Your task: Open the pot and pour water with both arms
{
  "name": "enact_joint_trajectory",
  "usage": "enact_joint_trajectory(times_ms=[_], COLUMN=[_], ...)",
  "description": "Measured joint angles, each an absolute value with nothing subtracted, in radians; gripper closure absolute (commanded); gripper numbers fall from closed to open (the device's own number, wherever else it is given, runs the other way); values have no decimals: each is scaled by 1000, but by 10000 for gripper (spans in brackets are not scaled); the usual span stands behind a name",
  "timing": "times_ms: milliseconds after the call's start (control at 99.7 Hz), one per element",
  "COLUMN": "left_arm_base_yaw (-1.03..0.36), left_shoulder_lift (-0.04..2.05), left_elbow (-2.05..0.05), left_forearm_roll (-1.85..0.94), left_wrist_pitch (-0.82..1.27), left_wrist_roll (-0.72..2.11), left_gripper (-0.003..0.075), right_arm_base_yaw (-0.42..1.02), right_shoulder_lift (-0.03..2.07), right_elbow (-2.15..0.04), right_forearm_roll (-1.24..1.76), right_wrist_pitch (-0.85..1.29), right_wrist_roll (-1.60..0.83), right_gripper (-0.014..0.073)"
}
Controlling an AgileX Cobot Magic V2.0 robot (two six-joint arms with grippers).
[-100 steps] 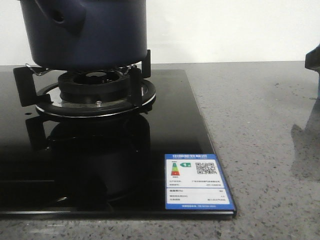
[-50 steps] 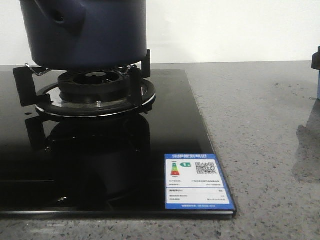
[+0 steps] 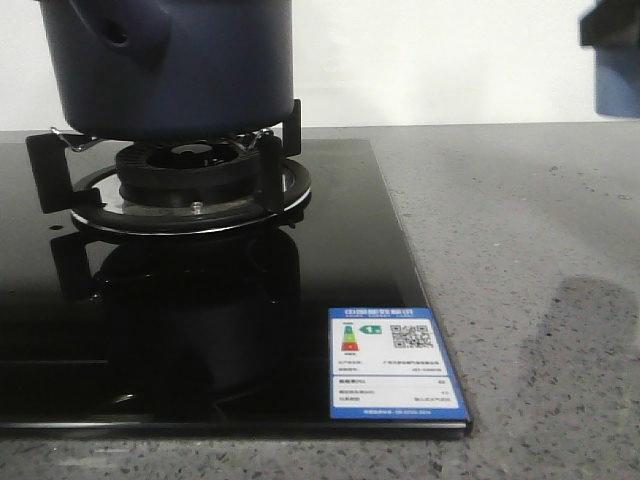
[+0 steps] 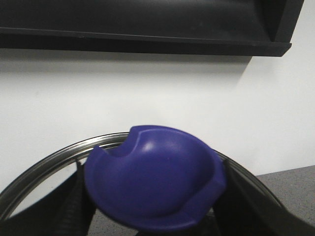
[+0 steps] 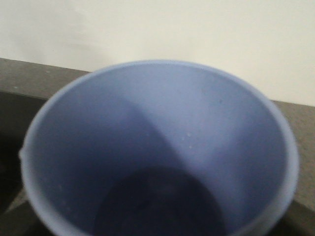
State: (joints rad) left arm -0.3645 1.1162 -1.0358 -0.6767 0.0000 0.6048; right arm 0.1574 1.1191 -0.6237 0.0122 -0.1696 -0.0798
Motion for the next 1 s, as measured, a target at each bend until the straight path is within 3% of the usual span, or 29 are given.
enact_joint_trajectory(times_ms=[361, 1003], left_arm_base_yaw=[-365, -365], left_shoulder_lift=[1116, 1116], left_elbow=[-1036, -1036], left_forearm_roll=[-677, -670], left_wrist_pitch=[-13, -17], left_wrist_roll=[605, 605], left_gripper=[362, 362], right_arm_base_yaw=[365, 633], right_shoulder_lift=[1169, 1507], right_elbow=[-928, -1465], right_forearm_roll=[-95, -502], right_wrist_pitch=[95, 567], right_wrist_roll=[-79, -79], right_gripper=[315, 315])
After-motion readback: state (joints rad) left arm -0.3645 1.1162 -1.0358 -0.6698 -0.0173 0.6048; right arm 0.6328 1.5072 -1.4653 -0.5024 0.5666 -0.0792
